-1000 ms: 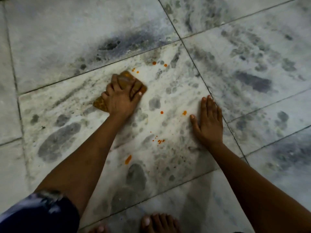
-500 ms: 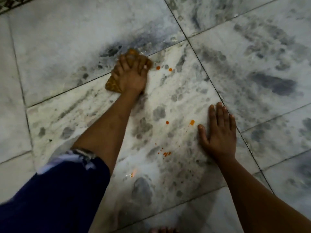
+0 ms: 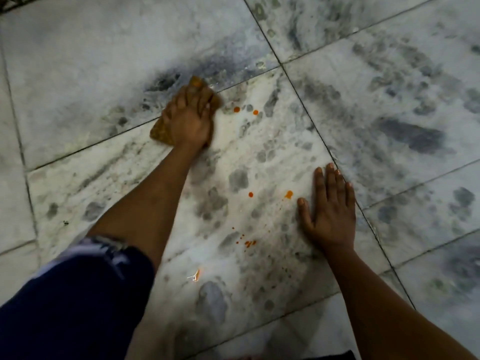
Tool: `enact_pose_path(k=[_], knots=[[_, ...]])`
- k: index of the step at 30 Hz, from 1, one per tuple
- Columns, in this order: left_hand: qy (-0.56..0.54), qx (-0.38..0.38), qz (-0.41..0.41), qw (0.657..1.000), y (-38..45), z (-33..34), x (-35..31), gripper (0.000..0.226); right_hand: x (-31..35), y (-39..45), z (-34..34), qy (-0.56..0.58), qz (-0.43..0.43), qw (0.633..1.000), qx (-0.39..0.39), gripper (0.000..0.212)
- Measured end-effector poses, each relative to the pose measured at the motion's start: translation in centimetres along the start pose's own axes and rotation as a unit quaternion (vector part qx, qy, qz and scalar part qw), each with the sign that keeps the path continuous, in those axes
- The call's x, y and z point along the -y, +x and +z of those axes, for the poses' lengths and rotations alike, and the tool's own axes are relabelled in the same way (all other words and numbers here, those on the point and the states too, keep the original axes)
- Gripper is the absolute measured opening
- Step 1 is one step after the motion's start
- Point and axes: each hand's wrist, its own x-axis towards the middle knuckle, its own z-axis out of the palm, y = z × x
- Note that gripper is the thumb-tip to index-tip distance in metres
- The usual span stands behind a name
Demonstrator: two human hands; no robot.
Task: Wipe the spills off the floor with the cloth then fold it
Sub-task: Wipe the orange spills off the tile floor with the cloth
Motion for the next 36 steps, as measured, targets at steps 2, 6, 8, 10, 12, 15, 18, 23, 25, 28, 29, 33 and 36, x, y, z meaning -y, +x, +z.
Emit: enact_pose_path(k=[2,6,8,10,12,15,18,23,25,28,29,33,36], knots=[[-0.018,0.024,0.010,0.999,1.7,0.7,-3.4,0.054,-0.1,0.0,-0.1,-0.002,0.000,1.000,-0.001,0.072],[0.016,0.077,0.150,0.986,-1.5,2.7,-7.4,0.055,-0.1,0.0,-0.1,0.000,-0.002,1.000,-0.005,0.072],[0.043,0.085,0.269,0.958,-4.9,3.0,-5.8,0.056,-0.1,0.0,0.0,0.002,-0.003,1.000,-0.008,0.072],[0.054,0.093,0.351,0.930,-7.2,2.6,-2.6,0.056,-0.1,0.0,0.1,0.001,-0.003,1.000,-0.013,0.072],[0.076,0.095,0.339,0.933,-6.8,2.0,-0.3,0.059,-0.1,0.1,0.2,0.000,-0.005,1.000,-0.016,0.072],[0.098,0.074,0.226,0.966,-2.3,1.4,-1.6,0.058,-0.1,0.0,0.3,-0.004,-0.002,1.000,-0.017,0.071],[0.064,0.075,0.162,0.982,1.7,1.6,-6.6,0.050,-0.1,0.1,0.3,-0.006,-0.003,1.000,-0.016,0.071],[0.054,0.078,0.299,0.950,-4.6,4.2,-7.1,0.054,-0.1,0.1,0.3,-0.002,-0.005,1.000,-0.013,0.071],[0.048,0.089,0.380,0.919,-8.4,3.7,-3.9,0.054,-0.2,0.0,0.3,0.001,-0.004,1.000,-0.012,0.071],[0.045,0.113,0.368,0.922,-7.6,2.4,-0.9,0.057,-0.2,0.0,0.3,0.000,-0.004,1.000,-0.012,0.071],[0.052,0.108,0.342,0.932,-6.0,2.2,-1.2,0.058,-0.3,0.1,0.3,0.001,-0.006,1.000,-0.011,0.071],[0.070,0.116,0.242,0.961,0.3,1.9,-6.0,0.054,-0.3,-0.1,0.4,0.001,-0.008,1.000,-0.014,0.071],[0.071,0.145,0.246,0.956,-1.1,1.4,-7.9,0.056,-0.1,-0.7,0.1,0.006,-0.004,1.000,-0.026,0.071]])
